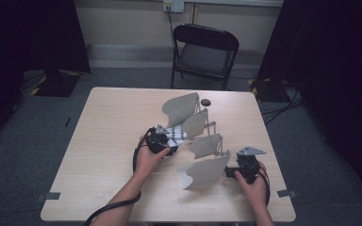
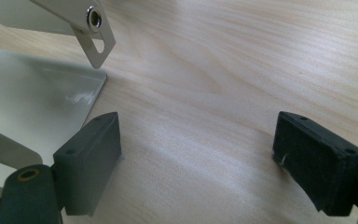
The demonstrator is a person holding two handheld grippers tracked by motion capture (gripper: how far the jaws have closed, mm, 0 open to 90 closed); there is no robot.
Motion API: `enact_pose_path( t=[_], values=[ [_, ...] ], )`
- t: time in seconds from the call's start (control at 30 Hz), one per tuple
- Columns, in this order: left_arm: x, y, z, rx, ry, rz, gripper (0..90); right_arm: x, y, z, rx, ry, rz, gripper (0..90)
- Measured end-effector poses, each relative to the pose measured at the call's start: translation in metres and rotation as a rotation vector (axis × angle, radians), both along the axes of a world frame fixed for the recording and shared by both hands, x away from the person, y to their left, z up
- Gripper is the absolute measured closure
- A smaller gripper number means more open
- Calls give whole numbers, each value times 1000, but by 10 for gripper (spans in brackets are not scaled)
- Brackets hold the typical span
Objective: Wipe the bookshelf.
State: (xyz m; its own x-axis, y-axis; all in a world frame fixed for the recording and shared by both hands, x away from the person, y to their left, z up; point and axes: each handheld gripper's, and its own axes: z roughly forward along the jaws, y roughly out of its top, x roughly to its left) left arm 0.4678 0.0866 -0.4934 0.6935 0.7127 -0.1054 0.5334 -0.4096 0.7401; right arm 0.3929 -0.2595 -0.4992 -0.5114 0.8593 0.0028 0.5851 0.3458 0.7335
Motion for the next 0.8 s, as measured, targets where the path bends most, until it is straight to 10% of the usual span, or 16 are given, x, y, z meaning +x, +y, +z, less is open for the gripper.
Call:
enact_pose_path(
  t=[0.57, 0.8],
  values=[
    [-24, 41, 10, 10, -40, 76, 391, -1, 0, 0, 1, 0, 1, 145],
    [-15, 28, 10, -19, -42, 67, 414, -2, 0, 0, 0, 0, 5, 145]
  ],
)
